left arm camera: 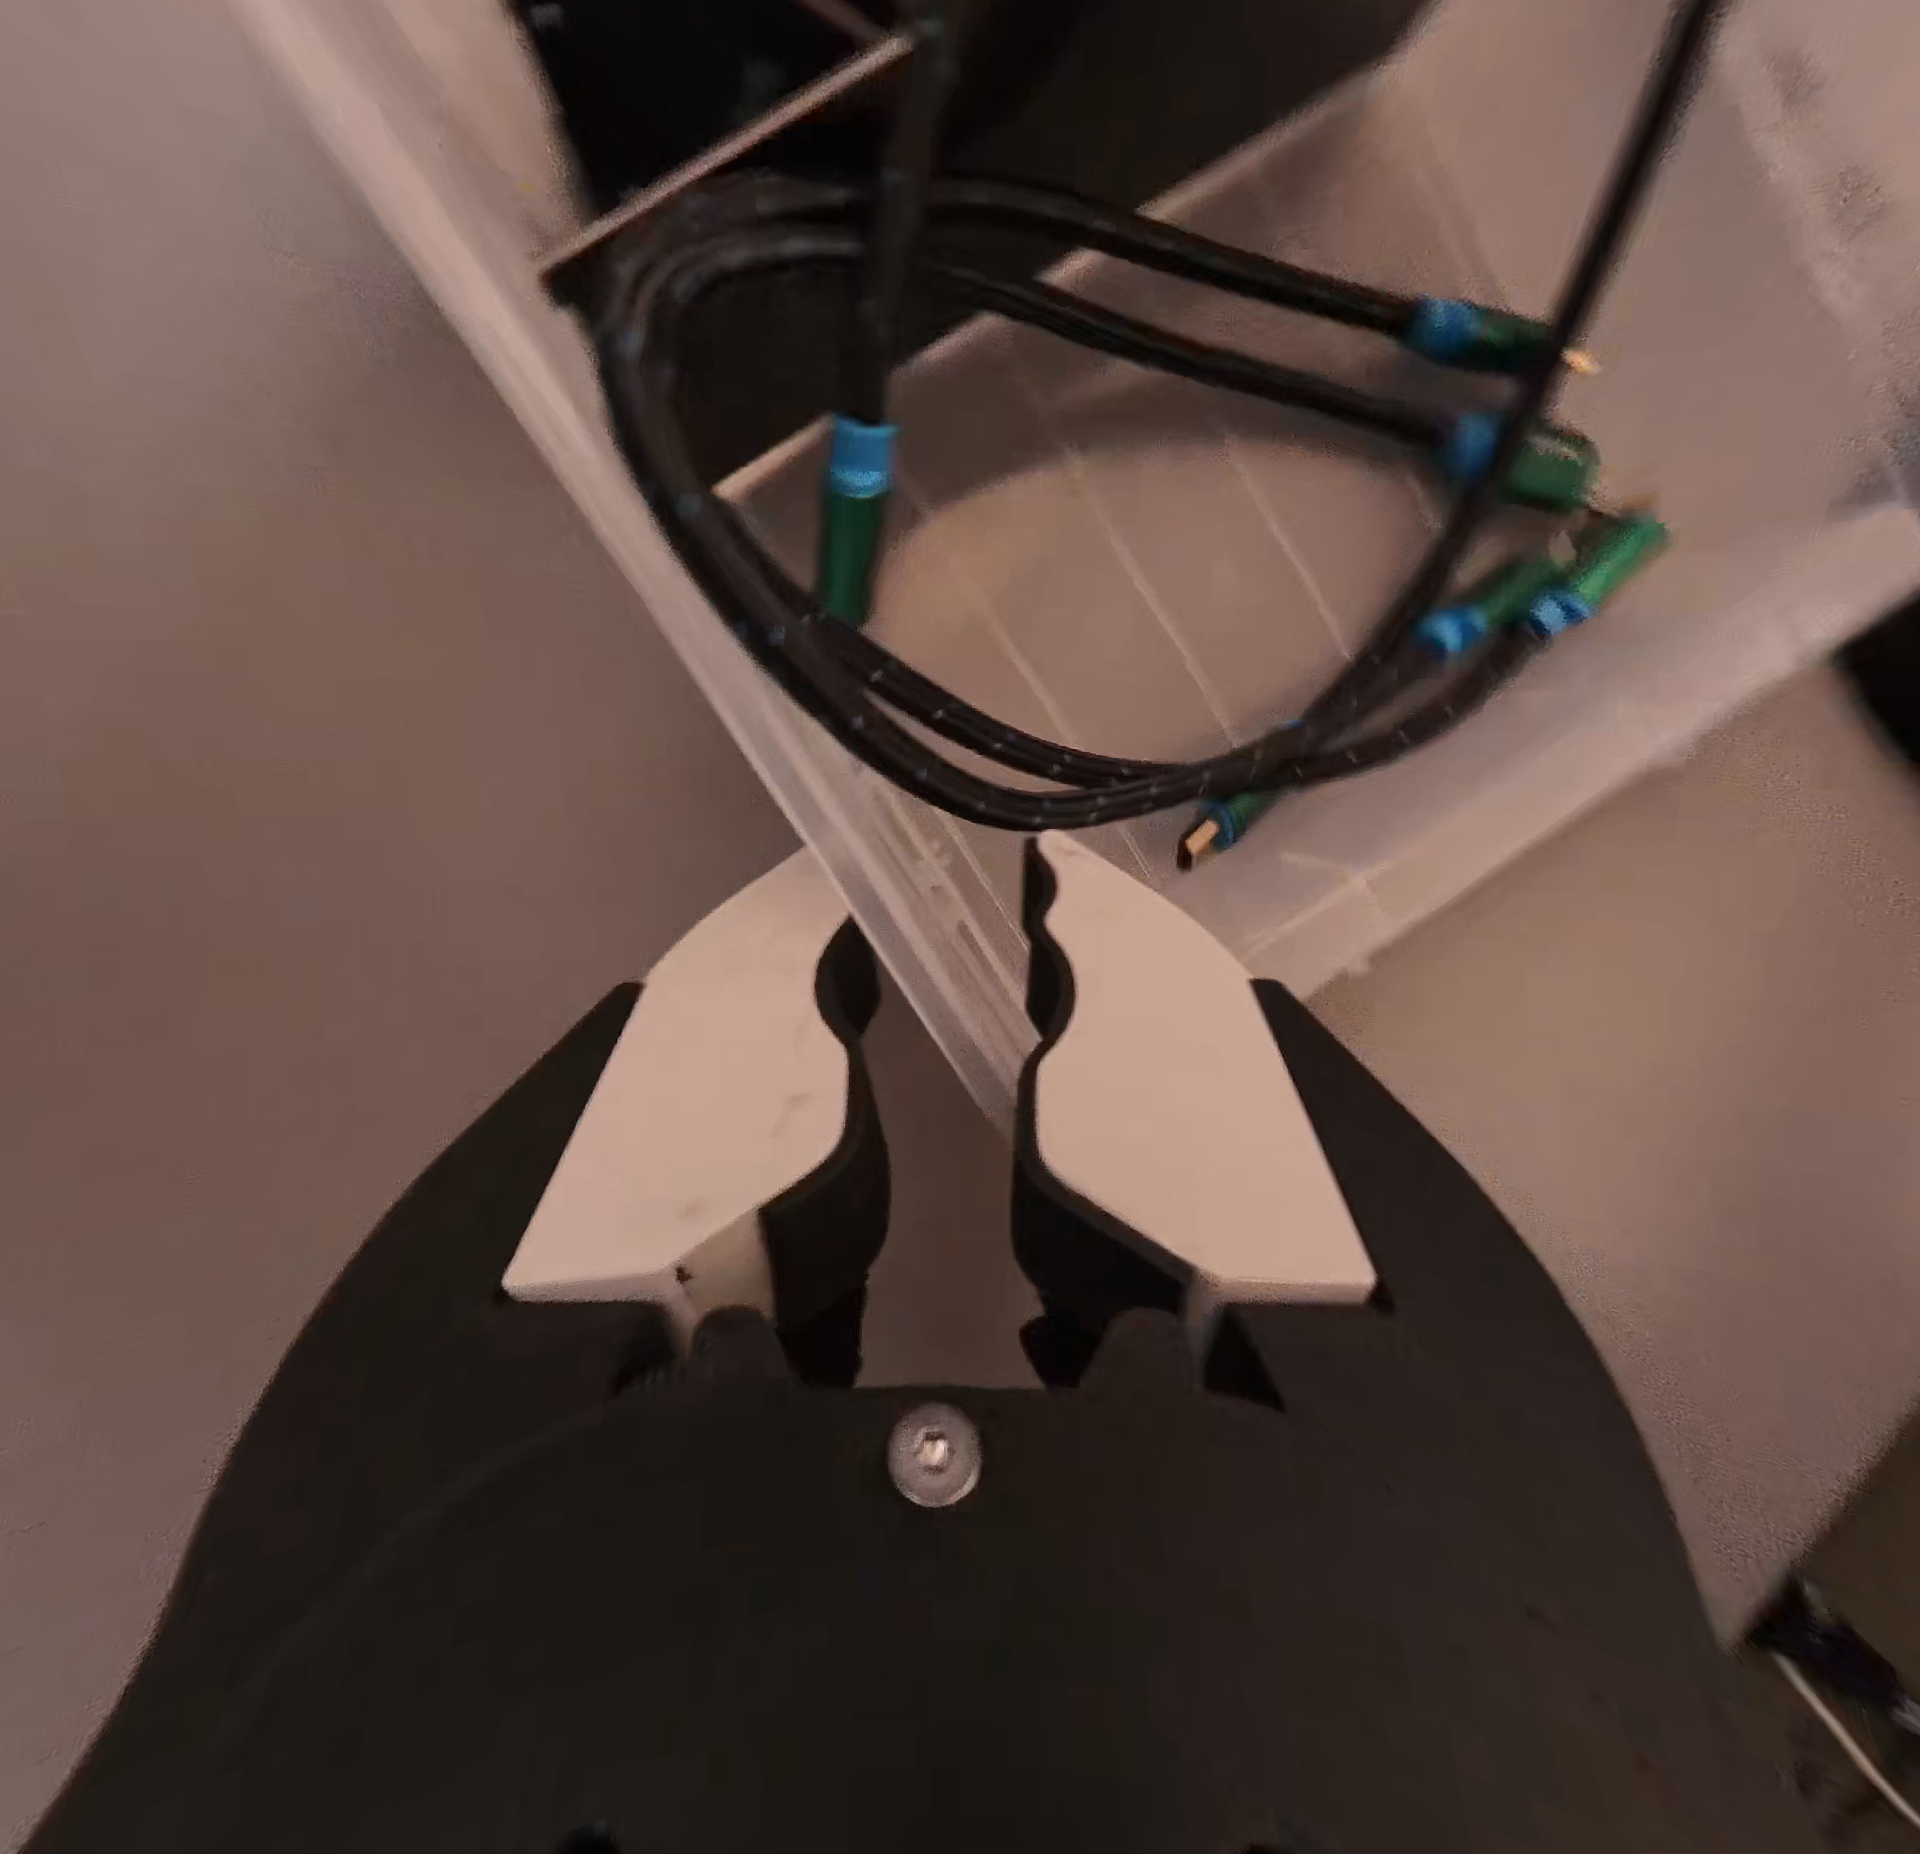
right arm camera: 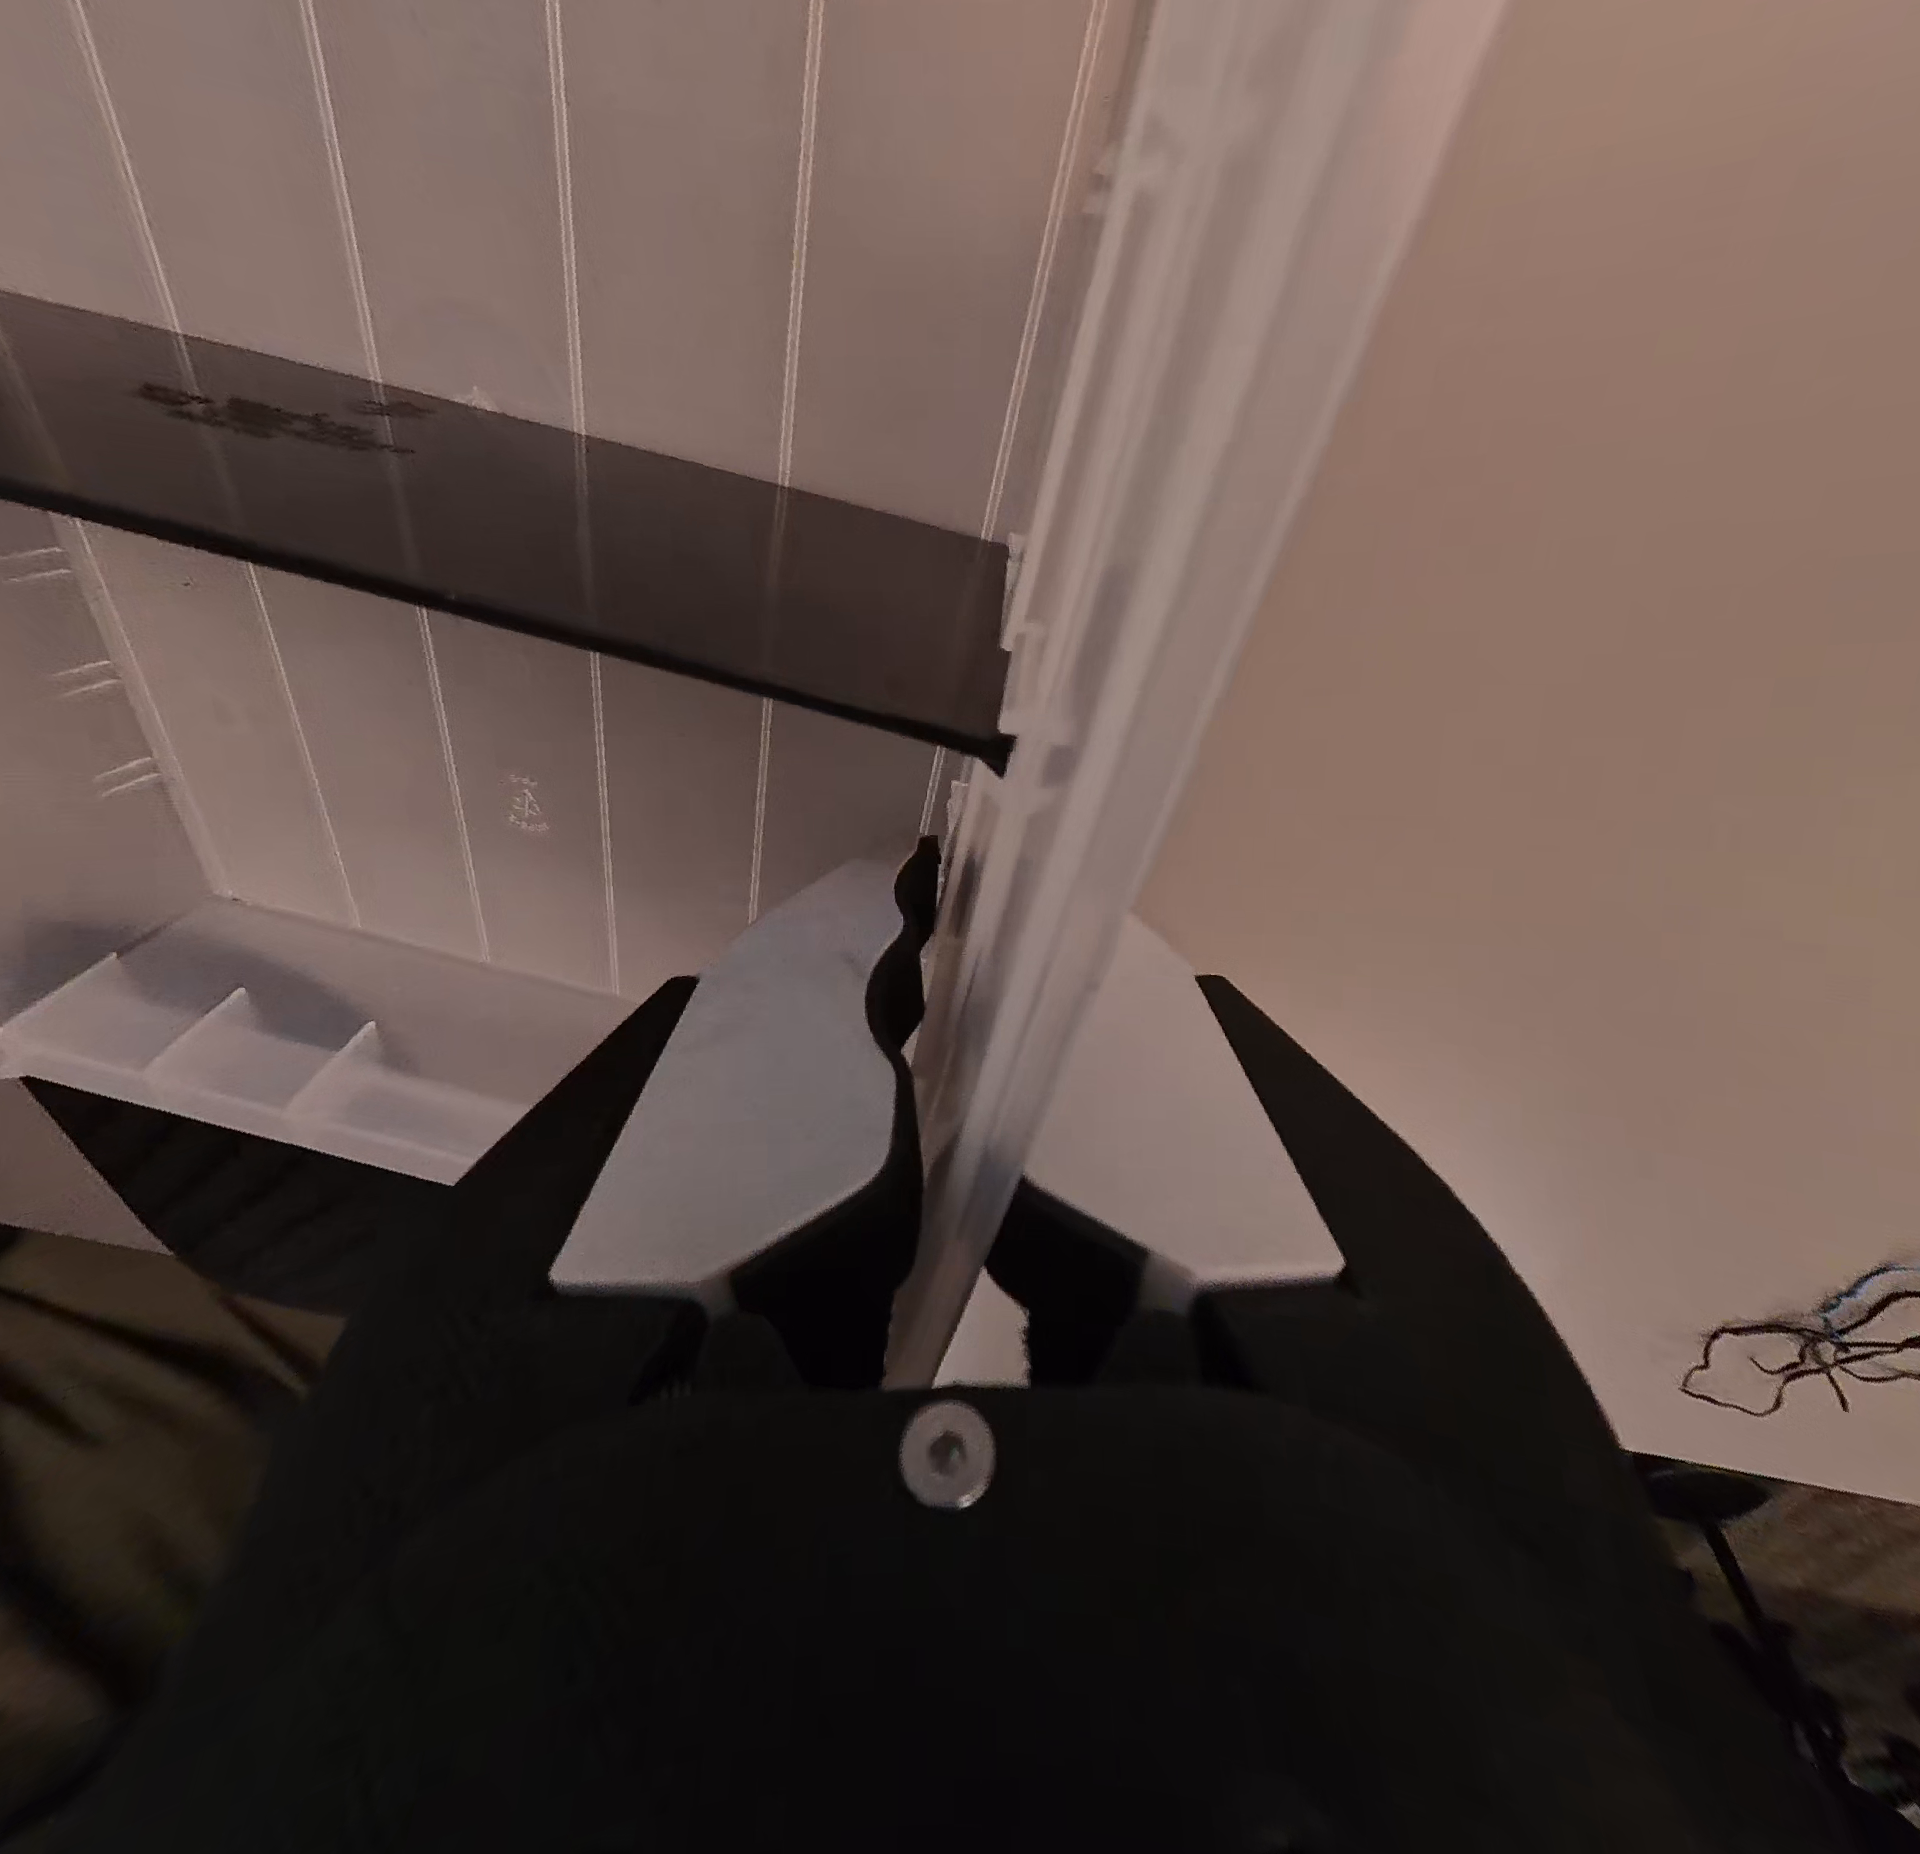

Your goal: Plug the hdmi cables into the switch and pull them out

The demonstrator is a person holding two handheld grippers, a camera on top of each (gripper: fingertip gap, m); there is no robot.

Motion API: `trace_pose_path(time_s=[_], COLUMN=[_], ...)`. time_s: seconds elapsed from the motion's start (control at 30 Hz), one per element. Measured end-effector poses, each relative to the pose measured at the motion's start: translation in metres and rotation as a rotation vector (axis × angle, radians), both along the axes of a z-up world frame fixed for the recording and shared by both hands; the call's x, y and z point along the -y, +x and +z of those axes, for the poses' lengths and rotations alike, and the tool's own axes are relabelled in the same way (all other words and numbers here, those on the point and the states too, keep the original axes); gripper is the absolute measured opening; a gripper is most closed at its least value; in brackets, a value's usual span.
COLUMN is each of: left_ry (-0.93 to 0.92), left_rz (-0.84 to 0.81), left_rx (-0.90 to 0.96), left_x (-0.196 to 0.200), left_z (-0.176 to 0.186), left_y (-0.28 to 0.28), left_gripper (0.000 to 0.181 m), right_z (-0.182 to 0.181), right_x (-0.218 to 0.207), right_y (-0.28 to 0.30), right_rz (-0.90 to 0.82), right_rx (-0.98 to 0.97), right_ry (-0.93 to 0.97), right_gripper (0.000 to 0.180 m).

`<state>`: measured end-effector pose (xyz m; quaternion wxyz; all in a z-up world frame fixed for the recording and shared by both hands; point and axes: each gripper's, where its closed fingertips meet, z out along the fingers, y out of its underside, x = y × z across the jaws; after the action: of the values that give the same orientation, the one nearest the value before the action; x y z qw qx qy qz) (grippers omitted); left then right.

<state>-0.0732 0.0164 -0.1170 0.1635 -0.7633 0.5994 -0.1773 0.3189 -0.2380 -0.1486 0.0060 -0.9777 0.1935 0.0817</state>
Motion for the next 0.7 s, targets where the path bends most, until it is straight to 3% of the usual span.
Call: trace_pose_path(time_s=[0.07, 0.17, 0.33, 0.53, 0.7], left_ry=[0.019, -0.112, -0.050, -0.250, -0.353], left_rz=[0.040, 0.118, 0.236, 0.473, 0.695], left_rx=[0.005, 0.038, -0.084, -0.100, -0.101], left_x=[-0.029, -0.061, -0.123, -0.142, -0.125], left_z=[0.001, 0.005, 0.009, 0.009, 0.011], left_y=[-0.015, -0.046, -0.142, -0.269, -0.364], left_gripper=[0.022, 0.008, 0.007, 0.009, 0.011], right_z=[0.000, 0.000, 0.000, 0.000, -0.001], right_x=[0.000, 0.001, 0.002, 0.002, 0.004], right_y=[-0.001, -0.003, -0.005, -0.005, -0.006], right_rz=[-0.020, -0.024, -0.020, -0.019, -0.023], right_rx=[-0.001, 0.004, 0.010, 0.013, 0.008], right_ry=[0.001, 0.005, 0.008, -0.009, -0.022], right_gripper=[0.004, 0.004, 0.004, 0.005, 0.005])
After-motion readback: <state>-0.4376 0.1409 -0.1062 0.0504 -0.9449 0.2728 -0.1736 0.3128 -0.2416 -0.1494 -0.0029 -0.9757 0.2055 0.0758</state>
